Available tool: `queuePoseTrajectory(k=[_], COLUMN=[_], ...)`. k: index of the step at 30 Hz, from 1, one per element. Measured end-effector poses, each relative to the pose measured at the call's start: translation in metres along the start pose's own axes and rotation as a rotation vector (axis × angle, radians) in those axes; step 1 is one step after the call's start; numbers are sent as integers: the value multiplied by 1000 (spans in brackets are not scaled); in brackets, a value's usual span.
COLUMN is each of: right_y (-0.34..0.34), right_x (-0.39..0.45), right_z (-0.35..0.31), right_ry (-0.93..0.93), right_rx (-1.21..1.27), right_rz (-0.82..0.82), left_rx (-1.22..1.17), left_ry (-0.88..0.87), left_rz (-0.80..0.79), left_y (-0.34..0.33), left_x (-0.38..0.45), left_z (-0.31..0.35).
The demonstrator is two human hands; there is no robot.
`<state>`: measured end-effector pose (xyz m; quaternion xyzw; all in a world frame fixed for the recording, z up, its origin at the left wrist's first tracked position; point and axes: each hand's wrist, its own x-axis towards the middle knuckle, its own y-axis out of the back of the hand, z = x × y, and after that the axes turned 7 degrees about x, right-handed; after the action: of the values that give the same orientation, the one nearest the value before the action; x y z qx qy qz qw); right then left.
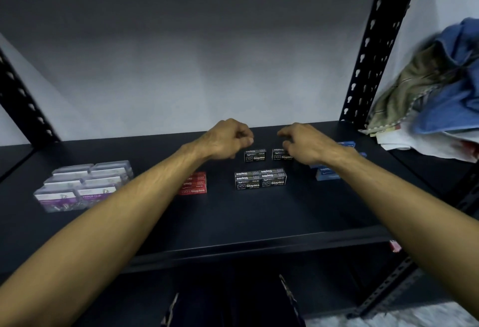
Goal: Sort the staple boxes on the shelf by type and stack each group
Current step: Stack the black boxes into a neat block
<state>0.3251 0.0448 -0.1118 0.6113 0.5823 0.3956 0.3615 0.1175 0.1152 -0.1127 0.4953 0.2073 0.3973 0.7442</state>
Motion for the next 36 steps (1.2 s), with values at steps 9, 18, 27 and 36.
queuePoseTrajectory(k=[9, 18, 27, 36], right_y=[-13, -18, -17, -18], right_x=[13, 15, 12, -1], right_z=[5, 7, 7, 5], right_ry=[-27, 5, 3, 67], right_rx=[-136, -77, -20, 17], right_rz=[-76, -112, -127, -175], left_rx=[16, 90, 85, 26], left_ry=[-42, -61, -79, -32], left_rz=[-74, -65, -98, -194], left_y=[-28, -31, -28, -13], left_x=[15, 20, 18, -2], left_z=[5, -1, -2, -8])
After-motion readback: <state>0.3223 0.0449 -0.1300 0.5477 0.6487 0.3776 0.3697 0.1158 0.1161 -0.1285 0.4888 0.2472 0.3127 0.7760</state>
